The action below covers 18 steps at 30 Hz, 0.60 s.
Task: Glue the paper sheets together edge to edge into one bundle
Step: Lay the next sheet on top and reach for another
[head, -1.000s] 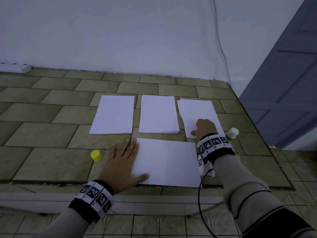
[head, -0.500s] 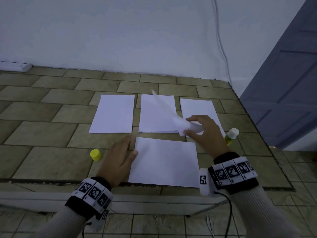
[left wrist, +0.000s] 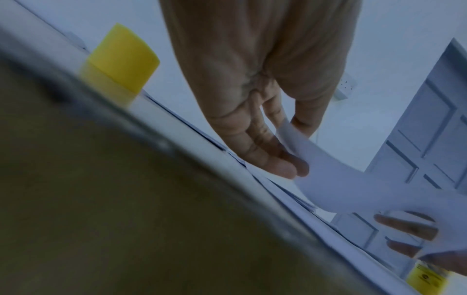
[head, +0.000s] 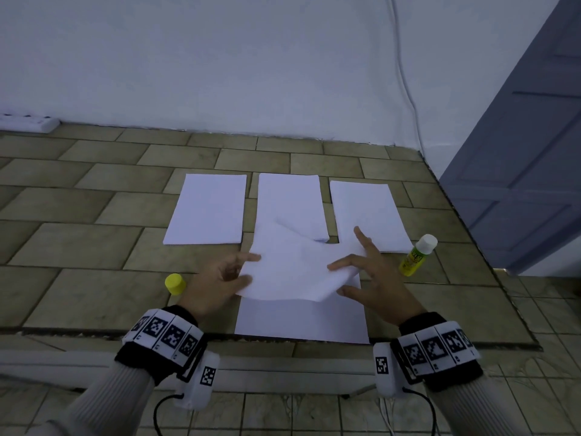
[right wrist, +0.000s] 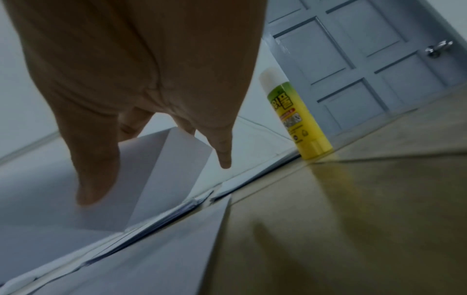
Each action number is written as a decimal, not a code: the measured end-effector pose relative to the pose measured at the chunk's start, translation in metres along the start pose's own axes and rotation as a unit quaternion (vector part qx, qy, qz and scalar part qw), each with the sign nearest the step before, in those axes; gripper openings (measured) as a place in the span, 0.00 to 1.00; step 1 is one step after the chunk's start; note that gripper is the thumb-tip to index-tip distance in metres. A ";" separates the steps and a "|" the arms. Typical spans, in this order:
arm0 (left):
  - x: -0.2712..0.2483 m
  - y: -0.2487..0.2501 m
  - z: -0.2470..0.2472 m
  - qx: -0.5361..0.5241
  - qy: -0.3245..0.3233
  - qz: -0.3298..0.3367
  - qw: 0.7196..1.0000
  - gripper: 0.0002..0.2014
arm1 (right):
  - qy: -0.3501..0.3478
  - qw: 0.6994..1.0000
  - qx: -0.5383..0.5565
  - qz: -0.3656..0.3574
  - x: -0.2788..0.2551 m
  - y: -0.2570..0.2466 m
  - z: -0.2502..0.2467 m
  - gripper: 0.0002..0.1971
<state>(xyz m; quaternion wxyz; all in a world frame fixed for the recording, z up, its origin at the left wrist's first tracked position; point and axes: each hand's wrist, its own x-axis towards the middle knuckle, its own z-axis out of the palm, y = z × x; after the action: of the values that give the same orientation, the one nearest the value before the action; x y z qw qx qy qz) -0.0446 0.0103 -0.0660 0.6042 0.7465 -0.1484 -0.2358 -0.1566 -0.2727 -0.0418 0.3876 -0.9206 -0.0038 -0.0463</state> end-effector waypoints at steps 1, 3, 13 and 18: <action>0.000 -0.002 -0.001 0.010 -0.003 0.000 1.000 0.18 | -0.002 1.000 0.013 0.004 0.000 0.001 -0.001 0.24; -0.001 -0.005 -0.001 0.021 0.000 -0.006 1.000 0.19 | -0.008 0.998 0.057 0.021 -0.001 0.003 -0.003 0.27; -0.004 0.007 0.002 -0.028 -0.008 0.003 1.000 0.18 | 0.006 0.979 0.194 0.067 0.000 0.005 -0.018 0.26; -0.004 0.004 -0.004 0.061 -0.005 0.002 0.998 0.12 | 0.036 0.988 0.114 0.100 -0.006 0.005 -0.020 0.12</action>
<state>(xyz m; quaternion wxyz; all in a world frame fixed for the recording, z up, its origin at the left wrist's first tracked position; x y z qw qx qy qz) -0.0458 0.0144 -0.0611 0.5575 0.7802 -0.1675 -0.2289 -0.1637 -0.2901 -0.0321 0.4927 -0.8639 0.0967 -0.0399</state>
